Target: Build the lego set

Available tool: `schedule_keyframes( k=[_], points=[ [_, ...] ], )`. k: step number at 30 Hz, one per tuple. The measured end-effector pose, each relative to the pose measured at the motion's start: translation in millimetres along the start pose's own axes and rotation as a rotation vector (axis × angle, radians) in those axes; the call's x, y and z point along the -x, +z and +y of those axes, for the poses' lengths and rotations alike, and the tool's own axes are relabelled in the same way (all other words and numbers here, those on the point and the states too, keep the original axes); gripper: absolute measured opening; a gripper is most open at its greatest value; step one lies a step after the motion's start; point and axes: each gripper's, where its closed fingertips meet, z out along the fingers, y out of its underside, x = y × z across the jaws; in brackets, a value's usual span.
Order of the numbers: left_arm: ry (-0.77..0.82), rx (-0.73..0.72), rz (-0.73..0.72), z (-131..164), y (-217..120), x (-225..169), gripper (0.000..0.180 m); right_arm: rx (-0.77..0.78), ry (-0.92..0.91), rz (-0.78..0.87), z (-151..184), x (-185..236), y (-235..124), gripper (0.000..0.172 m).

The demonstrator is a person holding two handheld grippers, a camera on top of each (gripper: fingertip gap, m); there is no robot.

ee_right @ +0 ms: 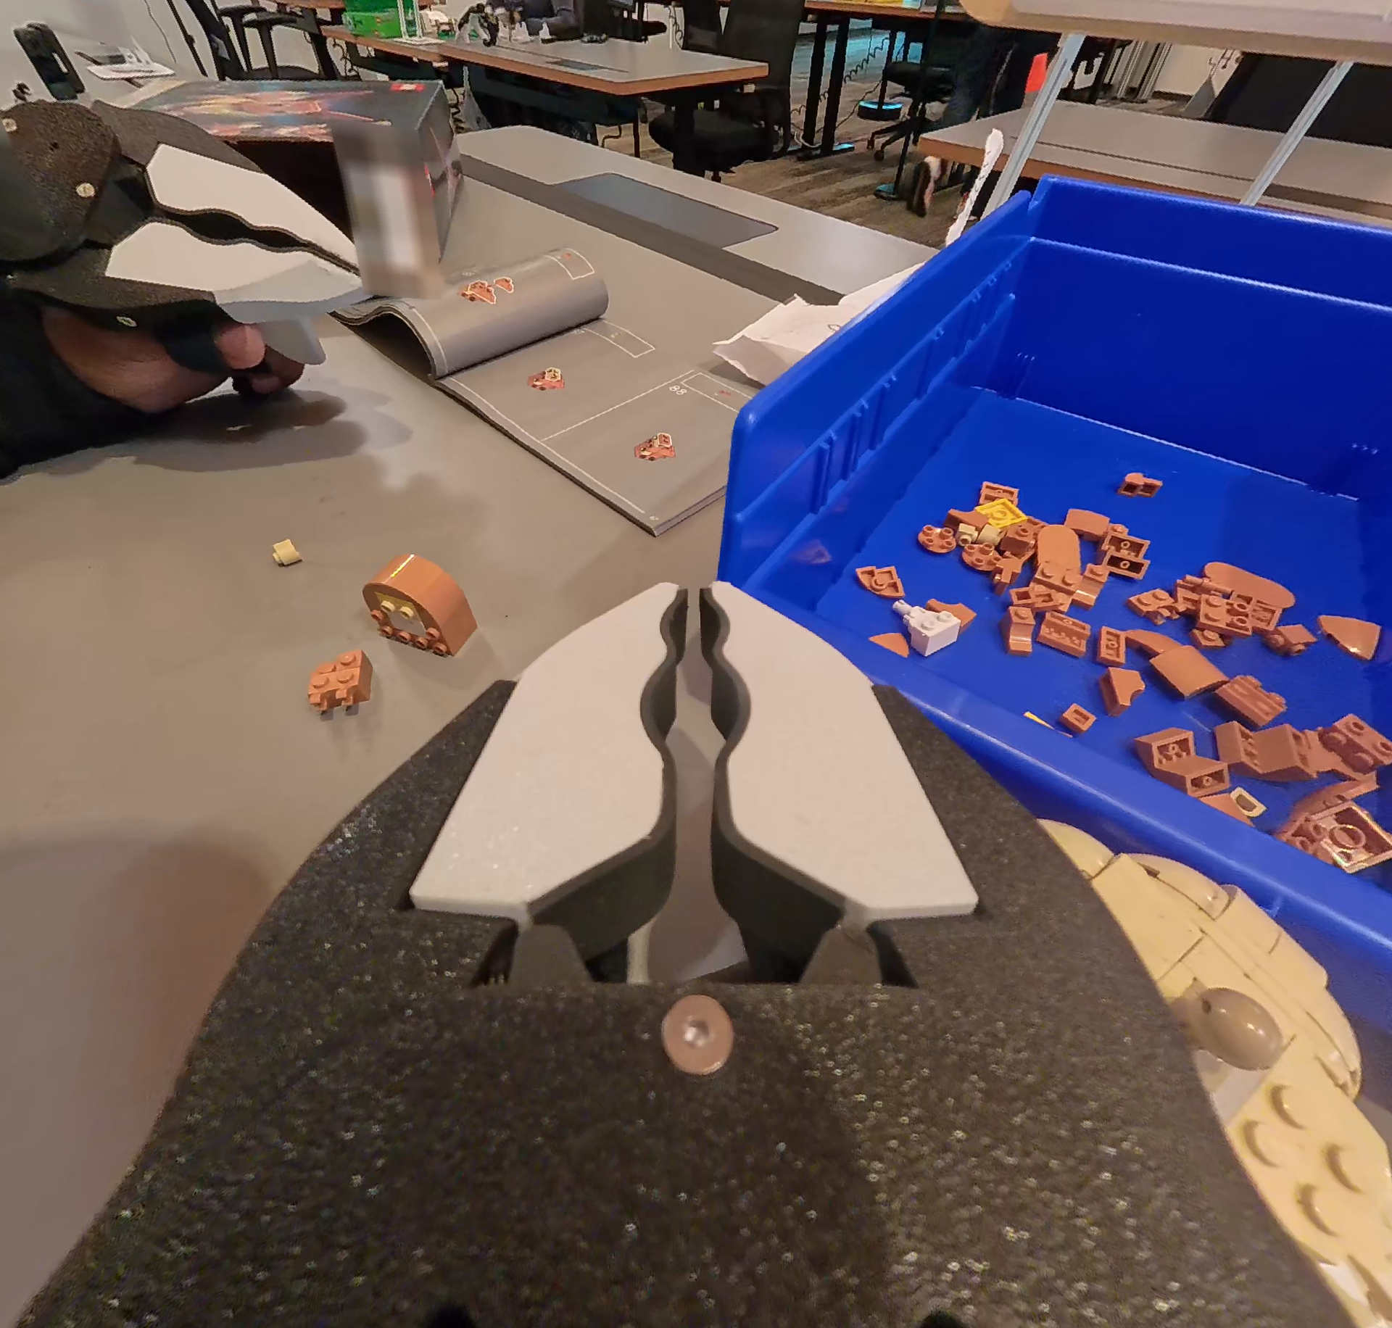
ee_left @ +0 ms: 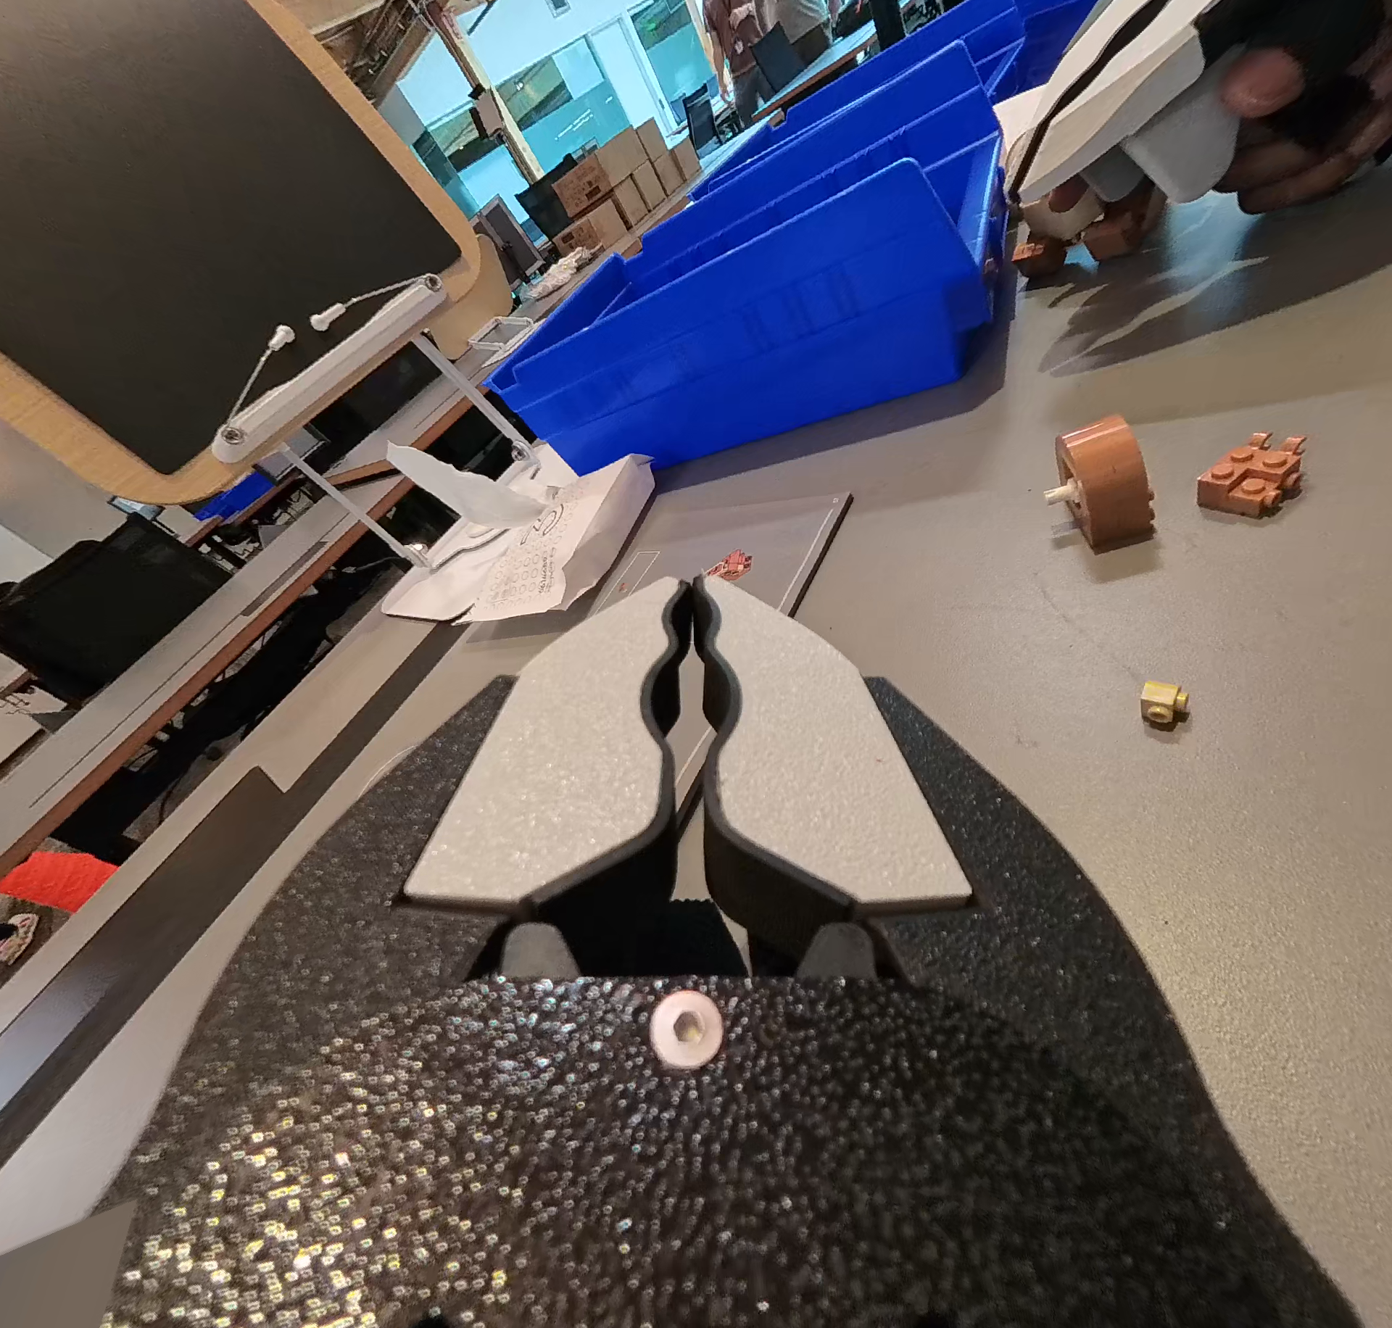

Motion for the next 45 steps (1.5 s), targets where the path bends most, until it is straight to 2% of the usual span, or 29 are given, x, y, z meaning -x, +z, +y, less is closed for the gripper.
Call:
schedule_keyframes(
  k=[32, 45],
  points=[
    [0.010, 0.010, 0.003, 1, 1, -1, 0.000, 0.005, -0.003, -0.010, 0, 2, 0, 0.003],
    [0.020, 0.023, -0.002, 3, 2, -1, 0.000, 0.047, -0.188, -0.059, 7, 29, 3, 0.003]
  ],
)
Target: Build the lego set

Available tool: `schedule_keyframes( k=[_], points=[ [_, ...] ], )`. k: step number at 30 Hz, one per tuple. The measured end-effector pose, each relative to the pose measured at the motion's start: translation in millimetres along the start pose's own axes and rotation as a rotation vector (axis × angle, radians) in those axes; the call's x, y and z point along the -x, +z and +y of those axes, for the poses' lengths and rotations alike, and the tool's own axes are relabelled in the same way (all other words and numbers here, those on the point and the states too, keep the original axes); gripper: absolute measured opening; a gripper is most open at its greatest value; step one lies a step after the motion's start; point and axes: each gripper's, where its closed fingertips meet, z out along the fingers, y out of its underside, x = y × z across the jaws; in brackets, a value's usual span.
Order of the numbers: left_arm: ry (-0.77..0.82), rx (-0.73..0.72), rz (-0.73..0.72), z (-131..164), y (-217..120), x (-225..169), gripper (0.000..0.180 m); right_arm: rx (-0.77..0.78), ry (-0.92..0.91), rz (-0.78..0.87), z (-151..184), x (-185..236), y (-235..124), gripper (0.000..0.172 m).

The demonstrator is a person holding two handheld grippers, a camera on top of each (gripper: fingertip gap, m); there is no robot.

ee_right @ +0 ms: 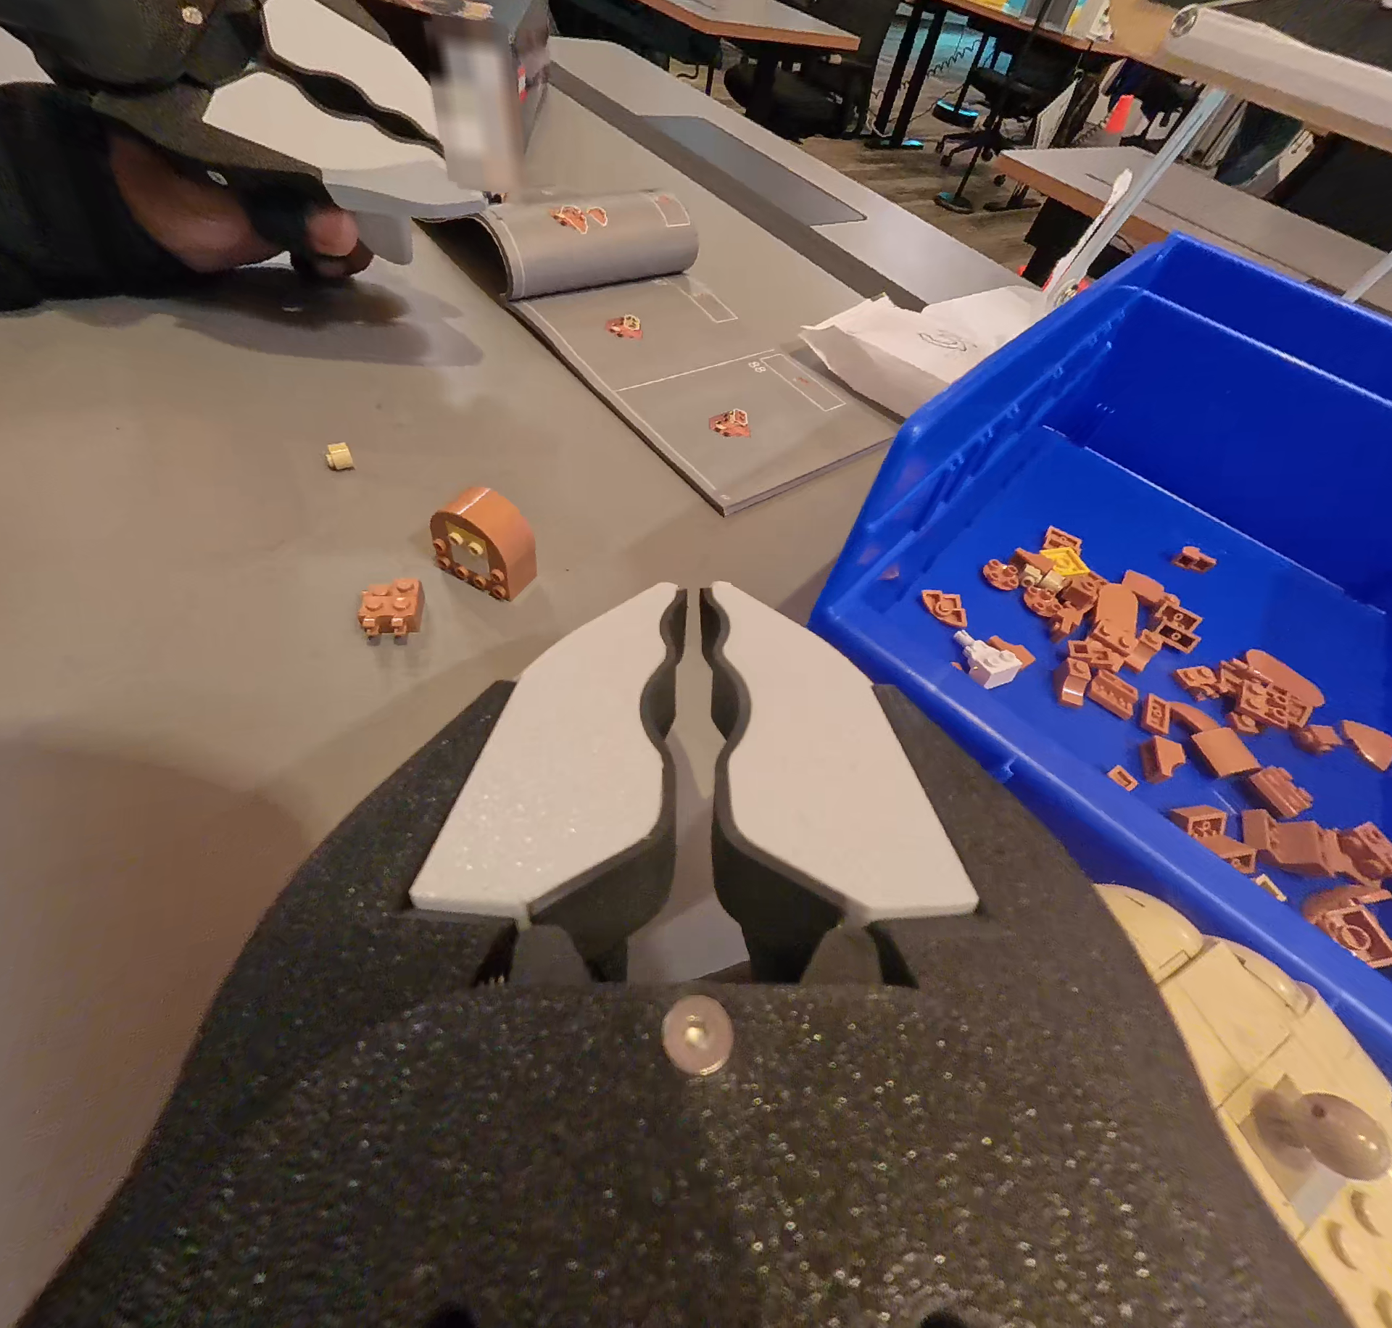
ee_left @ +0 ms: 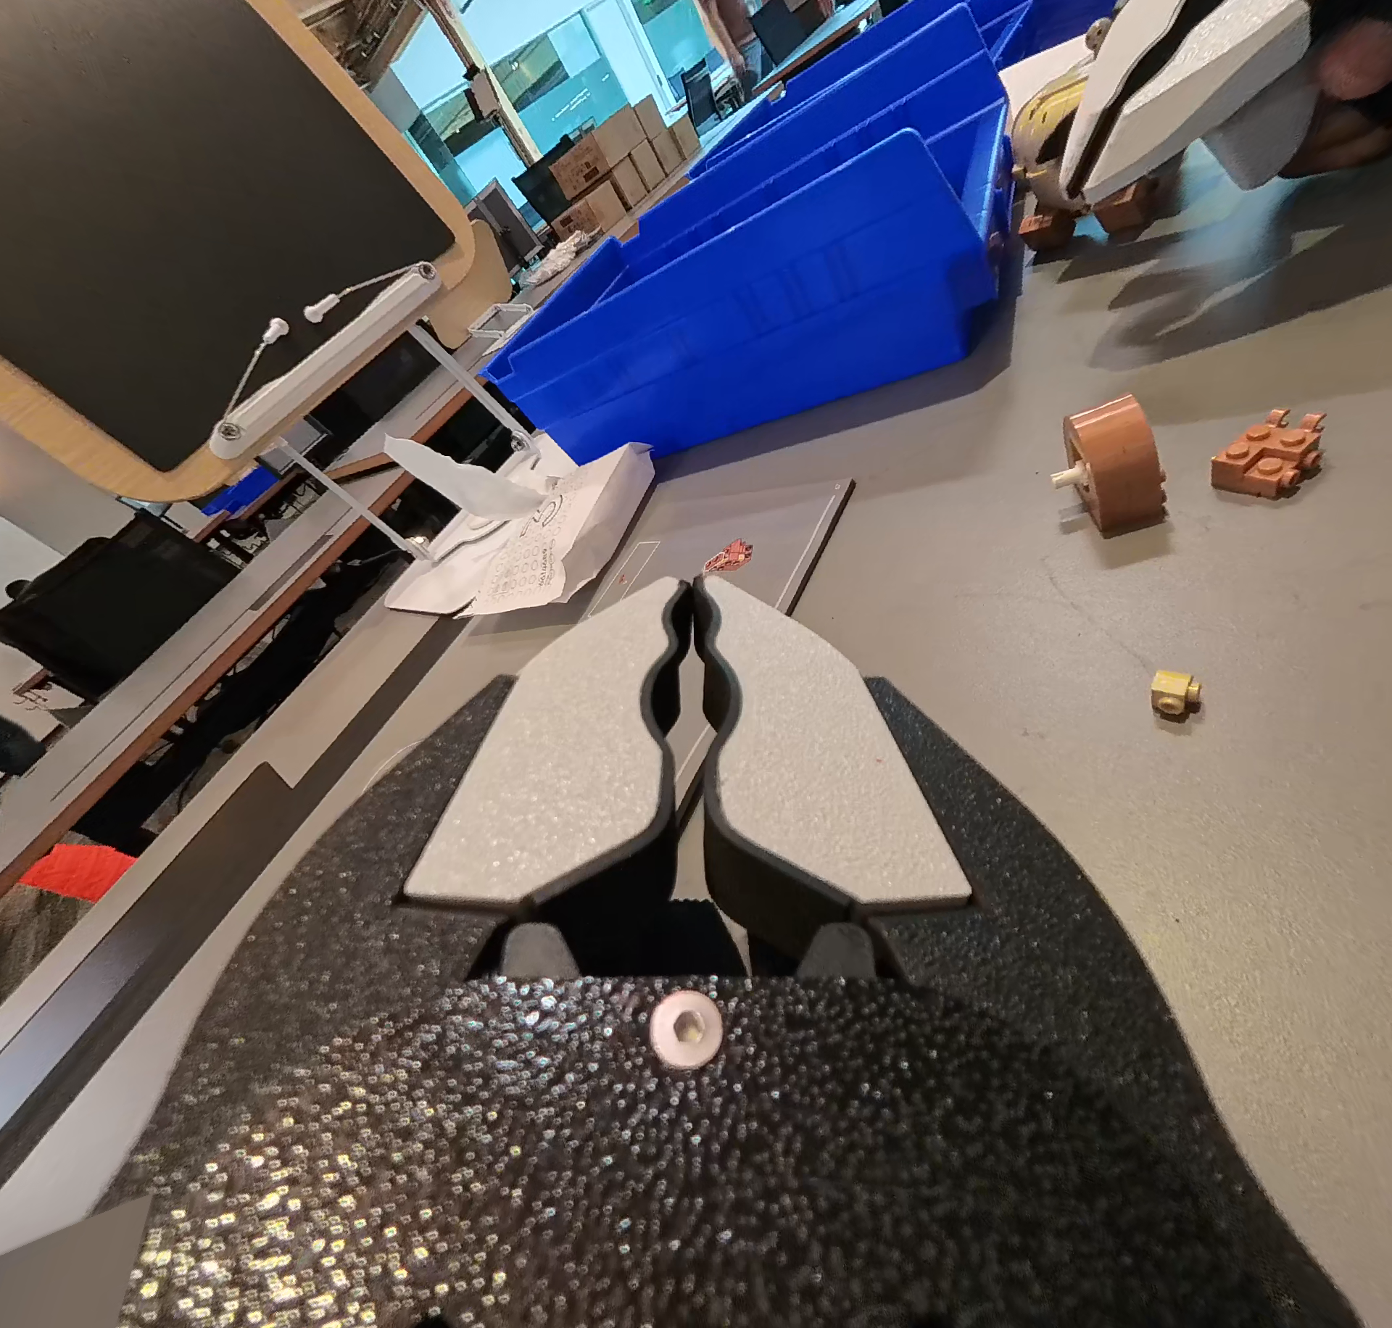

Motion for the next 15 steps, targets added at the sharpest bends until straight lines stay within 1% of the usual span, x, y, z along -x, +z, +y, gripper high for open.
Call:
schedule_keyframes(
  k=[15],
  points=[
    [0.018, 0.015, 0.004, 1.8, 1.4, -2.1, 0.000, 0.002, 0.026, -0.011, 0.2, -1.1, 0.0, 0.003]
  ],
)
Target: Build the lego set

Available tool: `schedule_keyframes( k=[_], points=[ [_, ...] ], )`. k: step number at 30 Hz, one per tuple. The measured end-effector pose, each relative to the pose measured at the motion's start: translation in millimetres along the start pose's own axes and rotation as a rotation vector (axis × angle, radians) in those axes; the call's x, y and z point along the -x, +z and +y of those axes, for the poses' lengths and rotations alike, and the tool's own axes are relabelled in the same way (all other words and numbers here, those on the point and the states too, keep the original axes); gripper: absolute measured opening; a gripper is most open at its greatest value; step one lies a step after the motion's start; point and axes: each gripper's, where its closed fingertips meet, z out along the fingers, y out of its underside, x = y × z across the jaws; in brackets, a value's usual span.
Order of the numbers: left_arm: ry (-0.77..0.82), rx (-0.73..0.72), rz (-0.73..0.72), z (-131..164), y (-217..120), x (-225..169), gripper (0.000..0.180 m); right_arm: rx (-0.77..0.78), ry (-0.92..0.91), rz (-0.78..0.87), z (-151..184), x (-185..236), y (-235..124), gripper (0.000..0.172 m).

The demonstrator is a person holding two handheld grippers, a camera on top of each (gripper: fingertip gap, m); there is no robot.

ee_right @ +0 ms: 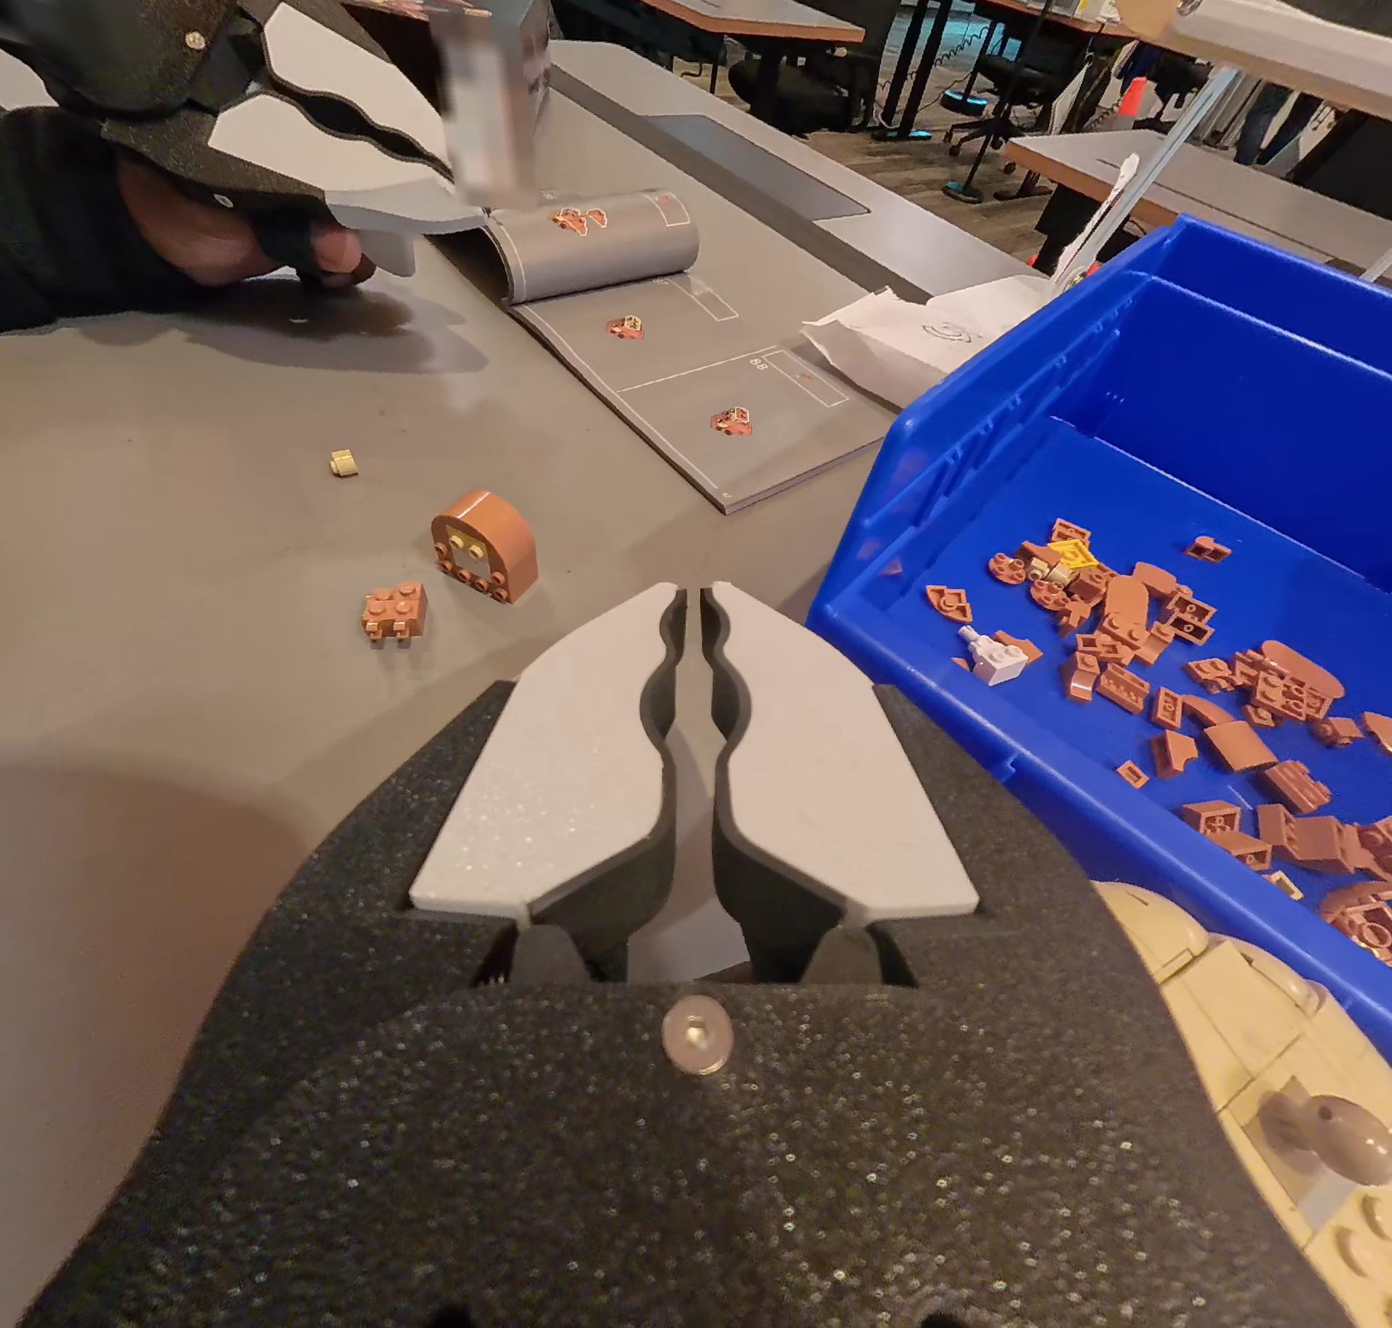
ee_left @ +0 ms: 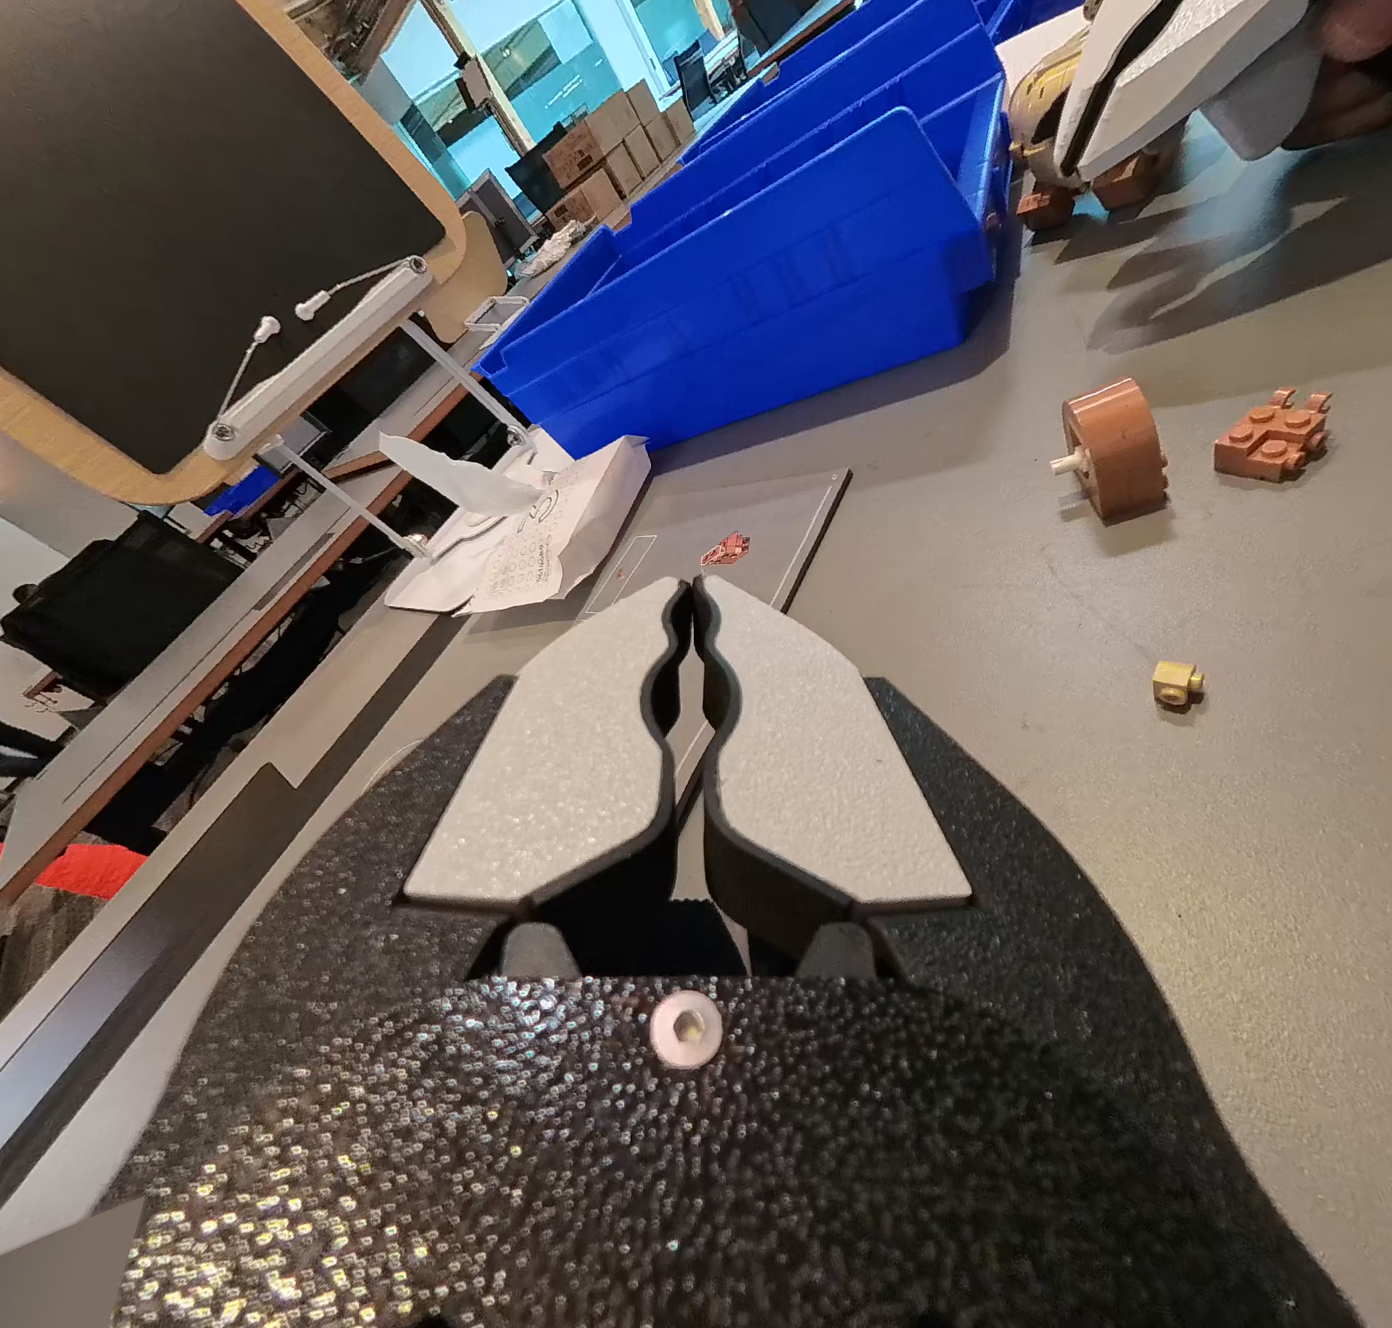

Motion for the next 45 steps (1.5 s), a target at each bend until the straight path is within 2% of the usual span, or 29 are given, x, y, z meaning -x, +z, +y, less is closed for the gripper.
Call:
schedule_keyframes(
  k=[18, 31, 45],
  points=[
    [0.014, 0.005, -0.002, 1, -1, 0, 0.000, 0.000, 0.040, -0.003, 0, -3, -1, 0.003],
    [-0.025, 0.016, 0.008, 4, -4, 3, 0.000, 0.018, 0.183, -0.017, 4, -16, 1, 0.003],
    [-0.031, 0.026, 0.009, 6, -5, 3, 0.000, 0.015, 0.203, -0.015, 5, -19, 1, 0.004]
  ],
)
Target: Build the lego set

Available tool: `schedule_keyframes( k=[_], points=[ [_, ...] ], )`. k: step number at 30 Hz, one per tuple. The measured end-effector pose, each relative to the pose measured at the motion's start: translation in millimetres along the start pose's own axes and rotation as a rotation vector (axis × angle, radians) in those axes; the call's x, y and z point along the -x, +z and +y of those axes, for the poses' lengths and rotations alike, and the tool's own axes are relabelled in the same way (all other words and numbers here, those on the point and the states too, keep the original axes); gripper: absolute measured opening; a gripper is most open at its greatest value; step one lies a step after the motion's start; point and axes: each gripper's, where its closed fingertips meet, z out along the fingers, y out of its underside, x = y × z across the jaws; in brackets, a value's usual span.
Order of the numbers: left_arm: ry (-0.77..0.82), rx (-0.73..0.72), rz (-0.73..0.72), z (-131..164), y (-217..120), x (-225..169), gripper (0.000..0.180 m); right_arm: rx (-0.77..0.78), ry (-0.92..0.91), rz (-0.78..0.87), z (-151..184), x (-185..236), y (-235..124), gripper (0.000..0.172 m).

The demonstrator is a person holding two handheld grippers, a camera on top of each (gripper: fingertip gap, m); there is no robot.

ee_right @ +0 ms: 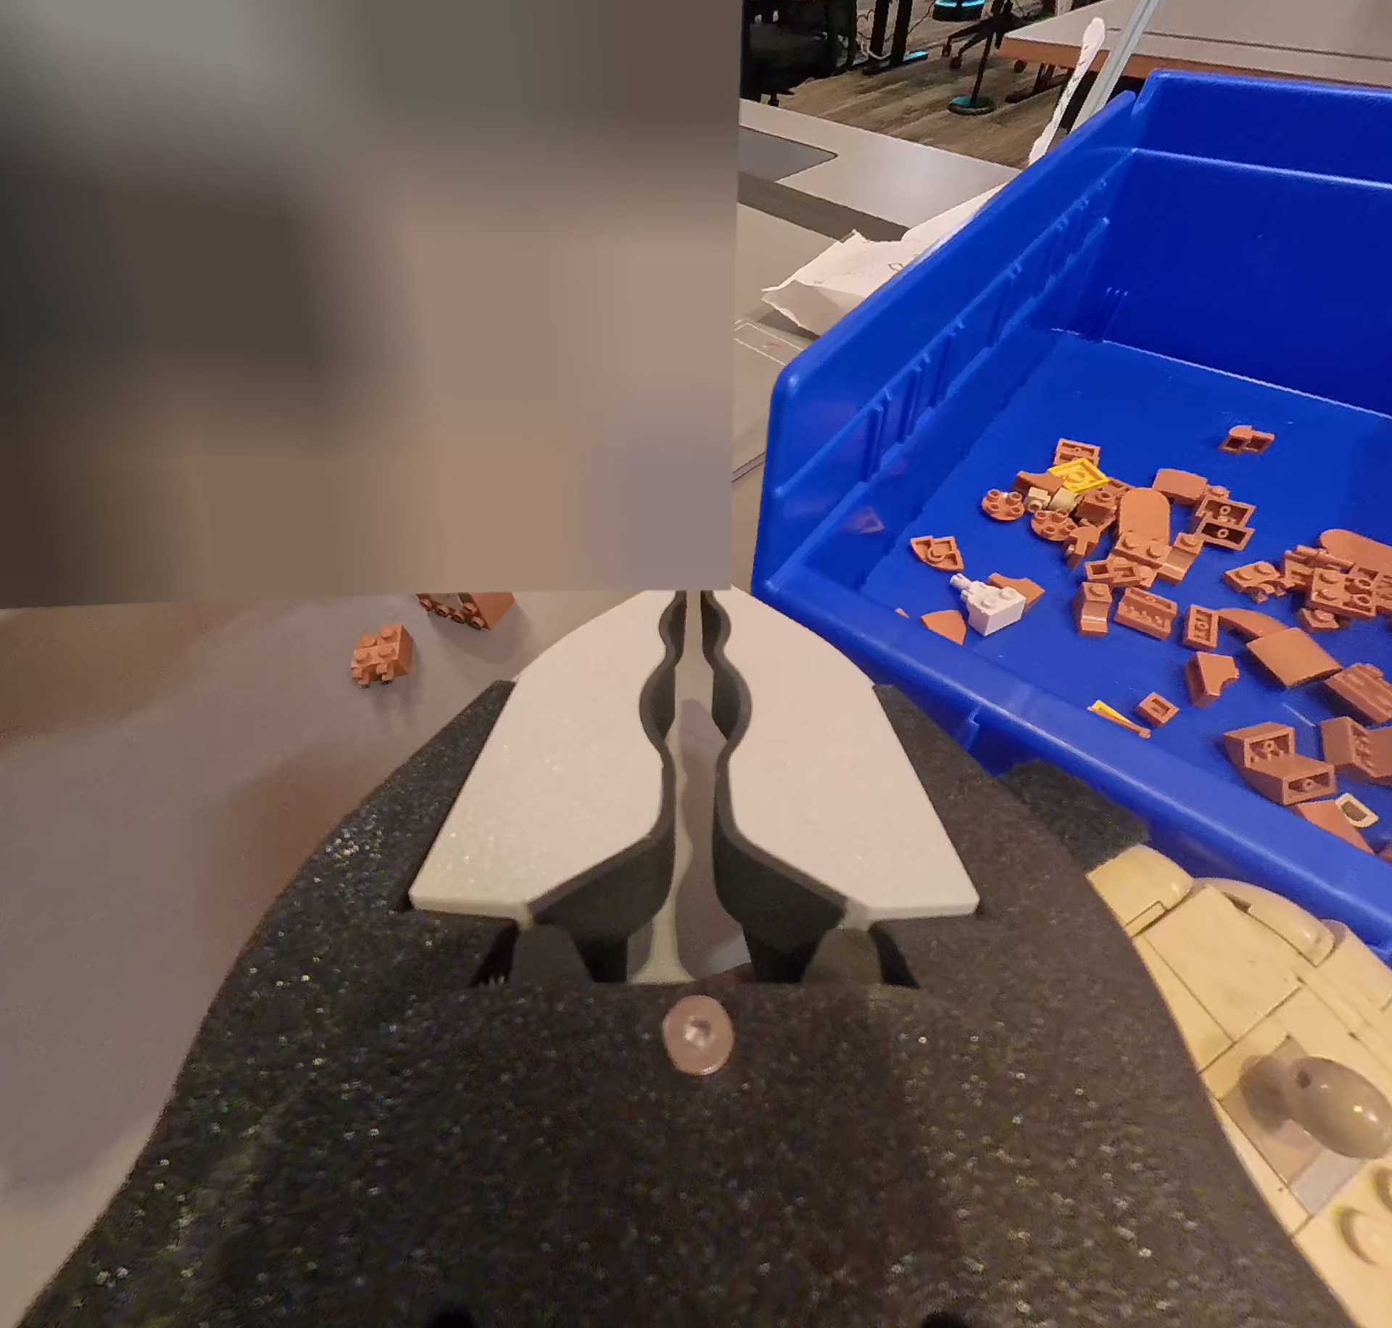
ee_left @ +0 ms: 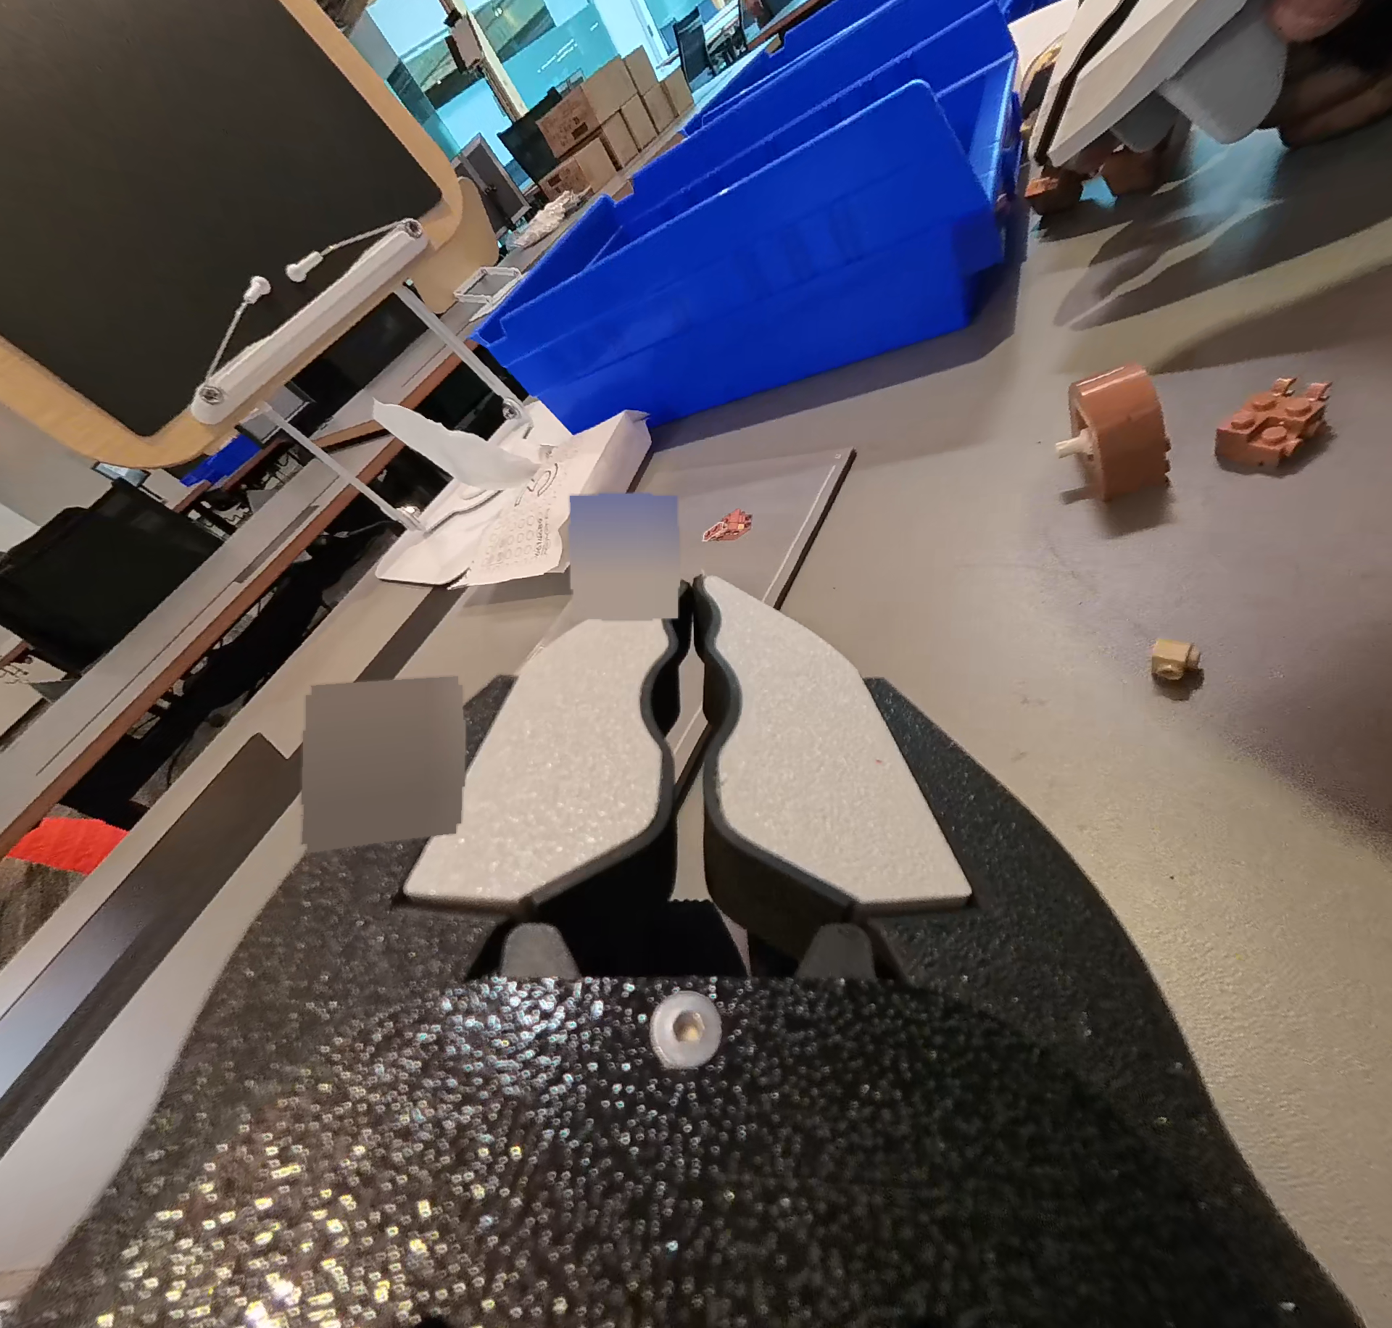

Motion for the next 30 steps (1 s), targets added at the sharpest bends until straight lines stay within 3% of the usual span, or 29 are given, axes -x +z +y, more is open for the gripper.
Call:
schedule_keyframes(
  k=[9, 12, 17, 20, 22, 25, 27, 30],
  points=[
    [-0.013, -0.019, 0.030, -2, 1, -1, 0.000, 0.000, 0.029, -0.013, -1, -1, 2, 0.004],
    [-0.029, -0.064, 0.091, -33, 17, 6, 0.002, -0.016, 0.033, -0.036, -4, 1, 4, 0.005],
    [0.257, -0.029, 0.489, -139, 91, 1, 0.013, -0.091, 0.006, -0.104, -12, 11, -6, 0.006],
    [0.388, 0.070, 0.843, -172, 147, -28, 0.014, -0.099, -0.012, -0.116, -11, 14, -11, 0.006],
    [0.484, 0.182, 1.036, -169, 186, -51, 0.014, -0.096, -0.021, -0.127, -10, 17, -13, 0.006],
    [0.648, 0.455, 1.259, -127, 226, -82, 0.010, -0.104, -0.022, -0.138, -8, 18, -22, 0.006],
    [0.777, 0.594, 1.348, -94, 236, -94, 0.009, -0.112, -0.011, -0.149, -6, 18, -30, 0.006],
    [0.908, 0.601, 1.464, -68, 230, -114, 0.008, -0.121, 0.032, -0.181, -4, 15, -40, 0.006]
  ],
)
